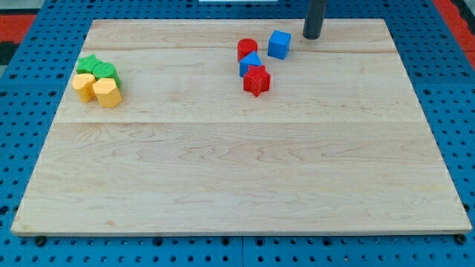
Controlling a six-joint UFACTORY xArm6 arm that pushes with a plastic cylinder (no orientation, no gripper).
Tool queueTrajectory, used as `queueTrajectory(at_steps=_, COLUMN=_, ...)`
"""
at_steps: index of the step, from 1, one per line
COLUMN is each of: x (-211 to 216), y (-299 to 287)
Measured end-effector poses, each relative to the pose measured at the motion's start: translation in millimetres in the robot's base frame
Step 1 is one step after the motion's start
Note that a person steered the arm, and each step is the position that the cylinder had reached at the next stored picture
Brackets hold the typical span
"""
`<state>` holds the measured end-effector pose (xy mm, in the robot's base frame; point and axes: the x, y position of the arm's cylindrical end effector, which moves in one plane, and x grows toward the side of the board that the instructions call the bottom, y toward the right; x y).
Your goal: Push the blue cube bottom right to the red star
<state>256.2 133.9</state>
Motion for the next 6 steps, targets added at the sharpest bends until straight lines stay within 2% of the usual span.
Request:
queueTrajectory(at_steps=1, x=41.7, y=0.0)
queueTrajectory(at_steps=2, x=45.3, y=4.0)
queueTrajectory(at_steps=4, x=-17.2, y=3.8)
queueTrajectory(at_steps=5, x=-38.1, y=-14.7)
queueTrajectory(at_steps=6, x=-32.8, y=-47.7)
